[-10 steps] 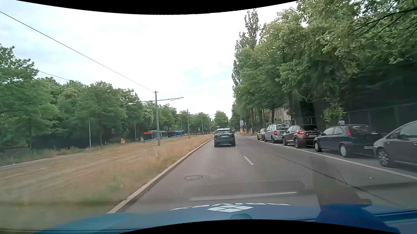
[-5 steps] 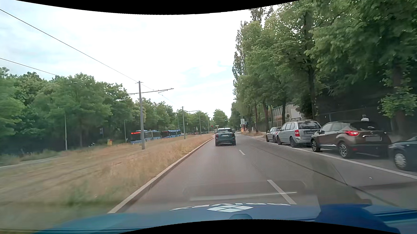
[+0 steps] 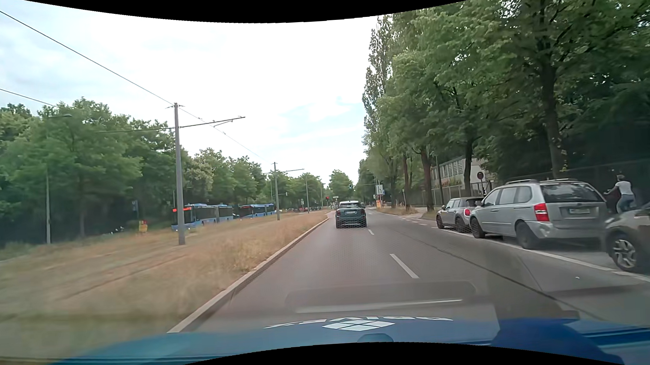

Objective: Follow the waypoints while adhering to traffic rules and regulations

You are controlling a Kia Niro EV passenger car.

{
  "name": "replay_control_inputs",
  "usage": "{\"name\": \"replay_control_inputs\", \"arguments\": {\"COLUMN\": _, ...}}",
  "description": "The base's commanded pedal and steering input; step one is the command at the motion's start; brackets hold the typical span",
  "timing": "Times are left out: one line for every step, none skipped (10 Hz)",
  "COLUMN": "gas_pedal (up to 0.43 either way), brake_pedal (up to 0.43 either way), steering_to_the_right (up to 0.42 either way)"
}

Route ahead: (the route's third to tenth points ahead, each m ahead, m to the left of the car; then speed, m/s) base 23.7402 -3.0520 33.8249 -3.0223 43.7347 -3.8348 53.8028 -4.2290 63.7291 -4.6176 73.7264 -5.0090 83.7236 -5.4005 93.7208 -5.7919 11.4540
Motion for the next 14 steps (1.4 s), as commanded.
{"name": "replay_control_inputs", "arguments": {"gas_pedal": 0.157, "brake_pedal": 0.000, "steering_to_the_right": 0.004}}
{"name": "replay_control_inputs", "arguments": {"gas_pedal": 0.157, "brake_pedal": 0.000, "steering_to_the_right": 0.004}}
{"name": "replay_control_inputs", "arguments": {"gas_pedal": 0.157, "brake_pedal": 0.000, "steering_to_the_right": 0.004}}
{"name": "replay_control_inputs", "arguments": {"gas_pedal": 0.157, "brake_pedal": 0.000, "steering_to_the_right": 0.004}}
{"name": "replay_control_inputs", "arguments": {"gas_pedal": 0.157, "brake_pedal": 0.000, "steering_to_the_right": 0.004}}
{"name": "replay_control_inputs", "arguments": {"gas_pedal": 0.157, "brake_pedal": 0.000, "steering_to_the_right": 0.004}}
{"name": "replay_control_inputs", "arguments": {"gas_pedal": 0.157, "brake_pedal": 0.000, "steering_to_the_right": 0.004}}
{"name": "replay_control_inputs", "arguments": {"gas_pedal": 0.157, "brake_pedal": 0.000, "steering_to_the_right": 0.004}}
{"name": "replay_control_inputs", "arguments": {"gas_pedal": 0.157, "brake_pedal": 0.000, "steering_to_the_right": 0.004}}
{"name": "replay_control_inputs", "arguments": {"gas_pedal": 0.157, "brake_pedal": 0.000, "steering_to_the_right": 0.004}}
{"name": "replay_control_inputs", "arguments": {"gas_pedal": 0.157, "brake_pedal": 0.000, "steering_to_the_right": 0.004}}
{"name": "replay_control_inputs", "arguments": {"gas_pedal": 0.157, "brake_pedal": 0.000, "steering_to_the_right": 0.004}}
{"name": "replay_control_inputs", "arguments": {"gas_pedal": 0.169, "brake_pedal": 0.000, "steering_to_the_right": 0.004}}
{"name": "replay_control_inputs", "arguments": {"gas_pedal": 0.169, "brake_pedal": 0.000, "steering_to_the_right": 0.003}}
